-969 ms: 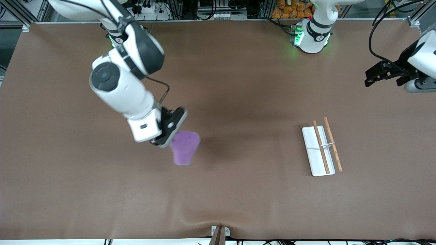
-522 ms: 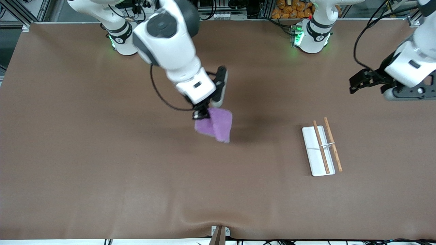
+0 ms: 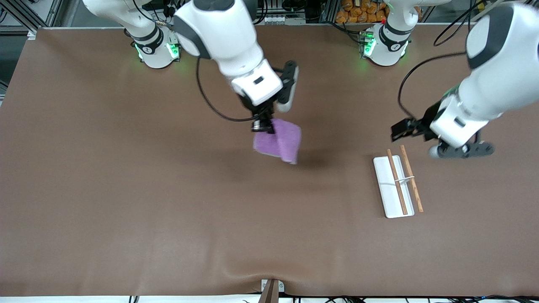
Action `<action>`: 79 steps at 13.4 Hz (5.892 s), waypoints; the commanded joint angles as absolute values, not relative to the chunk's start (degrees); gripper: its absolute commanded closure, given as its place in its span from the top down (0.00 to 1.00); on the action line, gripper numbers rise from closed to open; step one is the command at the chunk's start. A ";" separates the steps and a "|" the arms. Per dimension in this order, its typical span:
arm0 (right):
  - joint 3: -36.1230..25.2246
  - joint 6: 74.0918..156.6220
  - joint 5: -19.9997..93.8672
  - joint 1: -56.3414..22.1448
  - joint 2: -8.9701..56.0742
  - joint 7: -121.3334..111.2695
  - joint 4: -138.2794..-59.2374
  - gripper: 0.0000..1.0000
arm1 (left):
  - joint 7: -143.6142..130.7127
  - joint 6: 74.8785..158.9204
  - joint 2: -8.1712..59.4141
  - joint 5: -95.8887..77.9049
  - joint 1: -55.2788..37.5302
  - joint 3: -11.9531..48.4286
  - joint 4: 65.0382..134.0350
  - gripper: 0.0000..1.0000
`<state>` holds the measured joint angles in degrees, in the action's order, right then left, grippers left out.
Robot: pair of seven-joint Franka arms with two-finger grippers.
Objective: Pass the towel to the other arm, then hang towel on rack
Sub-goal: 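Bring the left gripper to the hanging towel below the right gripper, then close the left gripper on the towel's lower end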
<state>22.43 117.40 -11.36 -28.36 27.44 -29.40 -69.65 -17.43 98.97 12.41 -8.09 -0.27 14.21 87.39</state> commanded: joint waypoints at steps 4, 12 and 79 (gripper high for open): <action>21.80 124.54 -16.96 -33.75 30.58 -17.59 -69.34 0.00 | -24.07 105.81 19.06 -16.87 -1.05 14.33 86.48 1.00; 21.80 124.54 -17.58 -34.10 30.76 -15.91 -69.43 0.00 | -49.02 107.67 25.22 -17.31 -9.04 14.33 82.62 1.00; 21.88 124.72 -17.49 -33.93 30.67 -12.66 -69.61 0.00 | -57.49 106.88 25.85 -31.03 -11.60 14.24 78.84 0.00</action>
<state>22.08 124.54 -16.05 -33.51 30.70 -14.12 -69.83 -59.43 107.89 26.99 -29.87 -12.08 14.09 78.85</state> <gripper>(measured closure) 0.978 0.991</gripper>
